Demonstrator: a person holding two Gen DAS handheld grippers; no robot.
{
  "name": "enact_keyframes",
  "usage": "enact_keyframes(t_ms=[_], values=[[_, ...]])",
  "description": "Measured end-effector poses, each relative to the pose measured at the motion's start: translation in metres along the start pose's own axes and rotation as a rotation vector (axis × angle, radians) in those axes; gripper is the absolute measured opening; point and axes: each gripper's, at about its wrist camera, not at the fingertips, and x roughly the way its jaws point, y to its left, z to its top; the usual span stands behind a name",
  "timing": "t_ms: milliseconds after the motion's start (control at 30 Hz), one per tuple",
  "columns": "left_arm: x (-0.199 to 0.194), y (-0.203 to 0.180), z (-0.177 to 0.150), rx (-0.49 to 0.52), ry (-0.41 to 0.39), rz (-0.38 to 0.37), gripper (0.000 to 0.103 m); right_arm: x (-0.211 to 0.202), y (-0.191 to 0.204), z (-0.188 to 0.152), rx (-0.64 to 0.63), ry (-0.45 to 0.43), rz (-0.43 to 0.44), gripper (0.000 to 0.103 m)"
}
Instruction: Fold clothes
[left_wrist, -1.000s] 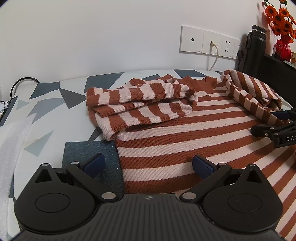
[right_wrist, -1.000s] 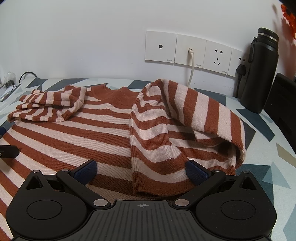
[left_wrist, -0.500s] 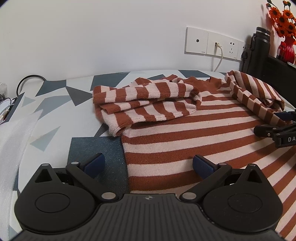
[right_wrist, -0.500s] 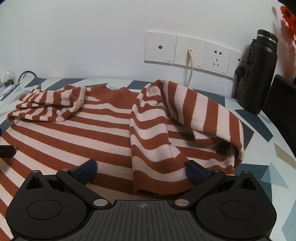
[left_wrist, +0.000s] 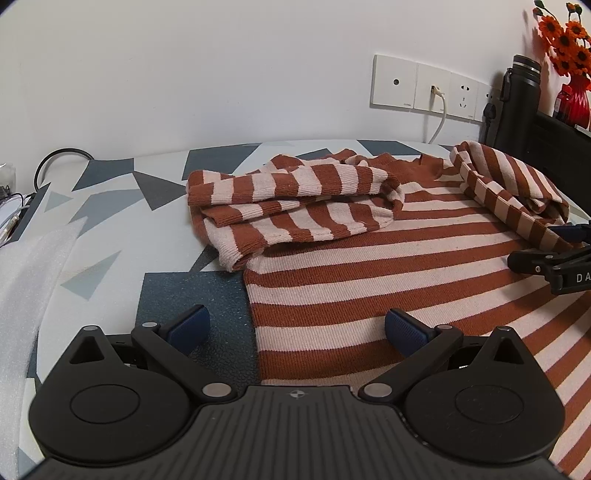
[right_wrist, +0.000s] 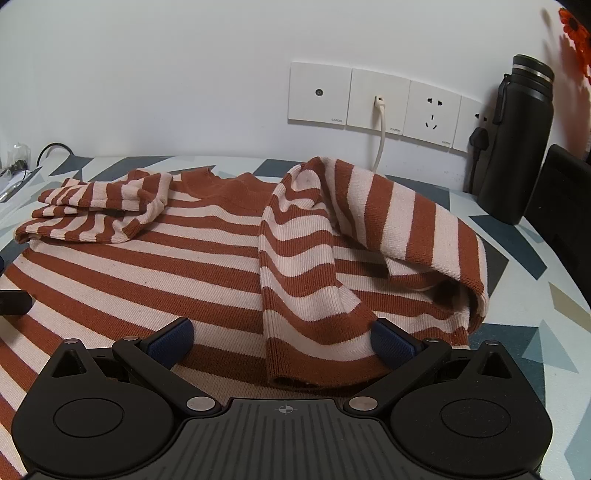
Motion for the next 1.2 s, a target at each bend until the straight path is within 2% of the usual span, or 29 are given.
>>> enact_keyframes(t_ms=[200,267,333,400,500,600,667,700,767,900,967,1000,1067,1200], values=[[0.000,0.000,0.000,-0.002,0.001,0.002,0.103,0.002,-0.002,0.003,0.000,0.021,0.015,0.102],[0.000,0.000,0.001,-0.001,0.002,0.001,0.103,0.003,-0.002,0.008,-0.008,0.059,0.026,0.102],[0.001,0.000,0.001,0.001,0.003,0.000,0.103,0.005,-0.005,0.020,-0.028,0.142,0.058,0.102],[0.001,0.000,0.001,0.003,0.005,-0.001,0.103,-0.001,-0.011,0.032,0.000,0.178,0.098,0.102],[0.002,0.001,0.003,0.012,0.011,-0.011,0.103,-0.024,-0.026,0.062,0.105,0.129,0.130,0.102],[0.003,0.004,0.008,0.028,0.035,-0.042,0.103,-0.054,-0.042,0.098,0.201,0.044,0.140,0.102],[0.003,0.006,0.016,0.031,0.068,-0.072,0.102,-0.073,-0.050,0.119,0.226,-0.014,0.134,0.102],[-0.002,0.009,0.020,0.014,0.059,-0.094,0.102,-0.082,-0.053,0.129,0.226,-0.036,0.134,0.102],[-0.019,0.017,0.034,-0.024,-0.008,-0.139,0.102,-0.096,-0.056,0.146,0.219,-0.067,0.132,0.102],[-0.053,0.033,0.070,-0.077,-0.161,-0.143,0.103,-0.112,-0.054,0.177,0.168,-0.146,0.117,0.102],[-0.060,0.040,0.085,-0.099,-0.213,-0.134,0.103,-0.111,-0.050,0.184,0.155,-0.186,0.125,0.102],[-0.063,0.043,0.092,-0.110,-0.238,-0.130,0.103,-0.102,-0.049,0.182,0.162,-0.178,0.131,0.102],[-0.048,0.047,0.095,-0.133,-0.202,-0.123,0.103,-0.083,-0.047,0.177,0.174,-0.159,0.142,0.102],[-0.003,0.043,0.074,-0.129,-0.137,-0.070,0.102,-0.023,-0.034,0.136,0.115,-0.027,0.129,0.101]])
